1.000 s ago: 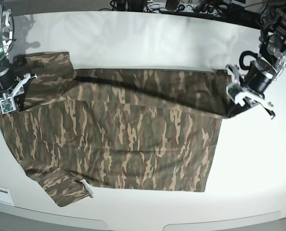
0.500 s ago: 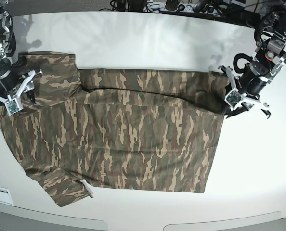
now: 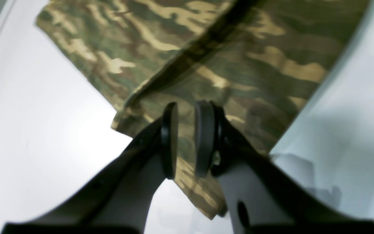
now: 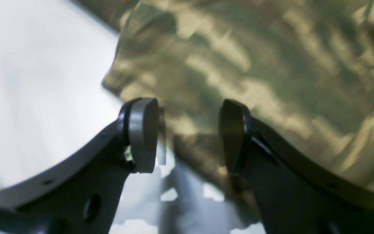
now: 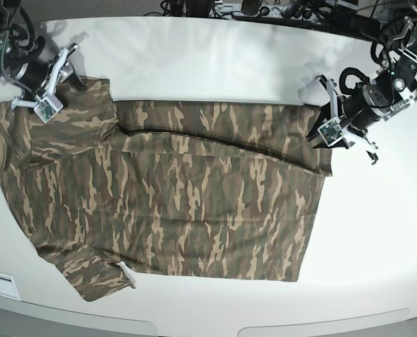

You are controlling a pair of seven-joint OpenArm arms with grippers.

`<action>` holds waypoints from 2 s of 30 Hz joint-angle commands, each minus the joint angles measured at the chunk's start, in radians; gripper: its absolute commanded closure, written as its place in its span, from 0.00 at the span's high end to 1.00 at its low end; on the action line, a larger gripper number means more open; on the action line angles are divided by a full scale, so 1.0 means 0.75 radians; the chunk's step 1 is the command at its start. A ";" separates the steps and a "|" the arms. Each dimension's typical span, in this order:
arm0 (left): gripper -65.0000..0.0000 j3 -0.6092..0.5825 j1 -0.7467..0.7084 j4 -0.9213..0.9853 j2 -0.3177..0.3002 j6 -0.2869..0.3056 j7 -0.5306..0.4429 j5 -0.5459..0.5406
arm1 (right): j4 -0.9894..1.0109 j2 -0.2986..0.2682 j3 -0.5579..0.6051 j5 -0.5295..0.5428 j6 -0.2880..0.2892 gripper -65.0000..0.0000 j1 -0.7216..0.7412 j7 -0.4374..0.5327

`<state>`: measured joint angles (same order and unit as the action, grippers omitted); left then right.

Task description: Fold the T-shirt properly

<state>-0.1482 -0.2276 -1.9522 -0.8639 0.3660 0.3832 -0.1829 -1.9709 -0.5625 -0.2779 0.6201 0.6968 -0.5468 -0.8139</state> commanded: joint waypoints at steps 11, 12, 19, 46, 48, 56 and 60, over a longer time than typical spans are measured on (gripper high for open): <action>0.16 0.016 0.013 -0.017 -0.023 -0.016 -0.071 0.037 | -0.010 -0.018 0.006 -0.132 0.002 0.52 -0.054 0.125; 0.16 0.016 0.013 -0.017 -0.023 -0.016 -0.072 0.037 | 0.005 -0.018 0.006 -0.149 0.002 0.52 -0.054 0.143; 0.16 0.016 0.013 -0.017 -0.023 -0.016 -0.073 0.037 | 0.136 -0.019 0.025 -0.211 0.002 0.52 -0.047 0.202; 0.16 0.016 0.013 -0.018 -0.023 -0.016 -0.092 0.037 | -0.093 -0.022 0.024 -0.369 -0.183 0.00 0.210 0.374; 0.16 0.016 0.013 -0.018 -0.023 -0.016 -0.092 0.037 | -0.078 -0.022 0.040 -0.370 -0.183 0.00 0.253 0.379; 0.16 0.016 0.013 -0.018 -0.023 -0.015 -0.091 0.032 | 0.142 -0.022 0.225 -0.399 -0.181 0.00 0.470 0.433; 0.16 0.016 0.013 -0.018 -0.023 -0.015 -0.092 0.032 | 0.272 -0.022 0.346 -0.414 -0.187 0.00 0.630 0.444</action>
<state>-0.1482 -0.2272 -1.9522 -0.8639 0.3664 0.3378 -0.1505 -1.7515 -0.5625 -0.0097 0.3031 0.5644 -0.0902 -0.5106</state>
